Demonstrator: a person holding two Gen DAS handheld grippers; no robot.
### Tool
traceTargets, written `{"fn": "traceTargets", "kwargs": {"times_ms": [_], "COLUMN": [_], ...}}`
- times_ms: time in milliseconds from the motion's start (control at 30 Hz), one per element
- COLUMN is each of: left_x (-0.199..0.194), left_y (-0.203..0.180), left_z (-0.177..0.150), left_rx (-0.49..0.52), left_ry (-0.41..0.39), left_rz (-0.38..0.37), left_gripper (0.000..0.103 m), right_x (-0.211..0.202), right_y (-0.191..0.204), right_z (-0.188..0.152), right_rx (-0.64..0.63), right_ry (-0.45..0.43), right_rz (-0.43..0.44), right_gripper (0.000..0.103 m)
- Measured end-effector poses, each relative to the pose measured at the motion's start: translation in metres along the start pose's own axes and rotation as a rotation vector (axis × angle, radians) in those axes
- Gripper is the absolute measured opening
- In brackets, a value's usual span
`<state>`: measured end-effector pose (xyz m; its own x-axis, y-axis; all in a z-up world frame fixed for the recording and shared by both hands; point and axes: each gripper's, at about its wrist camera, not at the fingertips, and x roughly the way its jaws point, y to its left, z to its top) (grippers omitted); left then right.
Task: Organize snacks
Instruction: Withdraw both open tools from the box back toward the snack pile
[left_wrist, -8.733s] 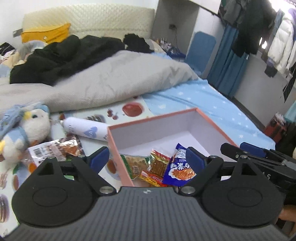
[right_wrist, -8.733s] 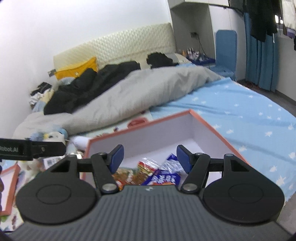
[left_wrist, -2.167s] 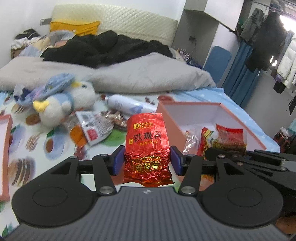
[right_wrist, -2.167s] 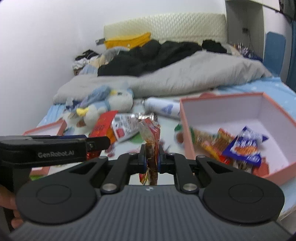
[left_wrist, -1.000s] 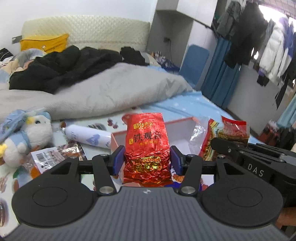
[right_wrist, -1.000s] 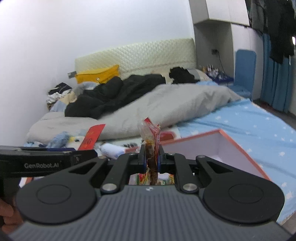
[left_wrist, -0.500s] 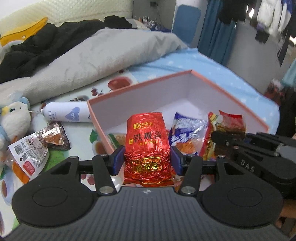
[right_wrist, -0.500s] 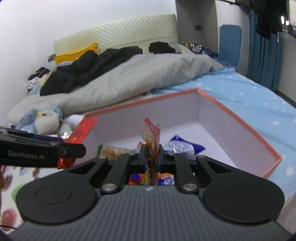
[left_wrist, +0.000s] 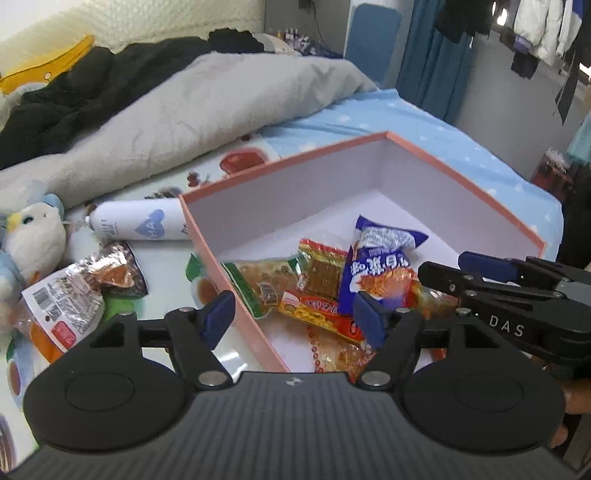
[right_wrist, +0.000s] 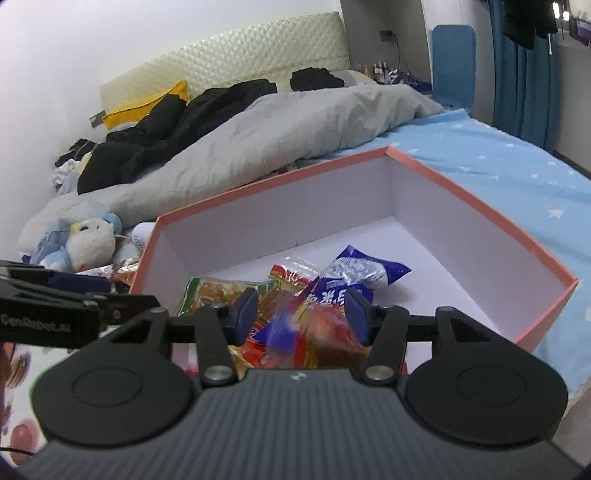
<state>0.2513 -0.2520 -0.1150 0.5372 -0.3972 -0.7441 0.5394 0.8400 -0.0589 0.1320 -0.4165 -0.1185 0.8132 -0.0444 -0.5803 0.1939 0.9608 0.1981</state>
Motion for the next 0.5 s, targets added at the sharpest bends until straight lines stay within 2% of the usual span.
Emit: {"fn": "traceTargets", "kwargs": {"times_ms": [500], "left_x": [-0.11], "left_y": [0.024], "left_z": [0.016], "left_rx": [-0.038], "left_ry": [-0.191], "left_rz": [0.051], "left_gripper": [0.075], "right_x": [-0.069], "right_y": [0.043], "right_z": [0.048], "right_rx": [-0.074], "right_ry": [-0.155], "right_rz": [0.082], "right_gripper": [0.055]}}
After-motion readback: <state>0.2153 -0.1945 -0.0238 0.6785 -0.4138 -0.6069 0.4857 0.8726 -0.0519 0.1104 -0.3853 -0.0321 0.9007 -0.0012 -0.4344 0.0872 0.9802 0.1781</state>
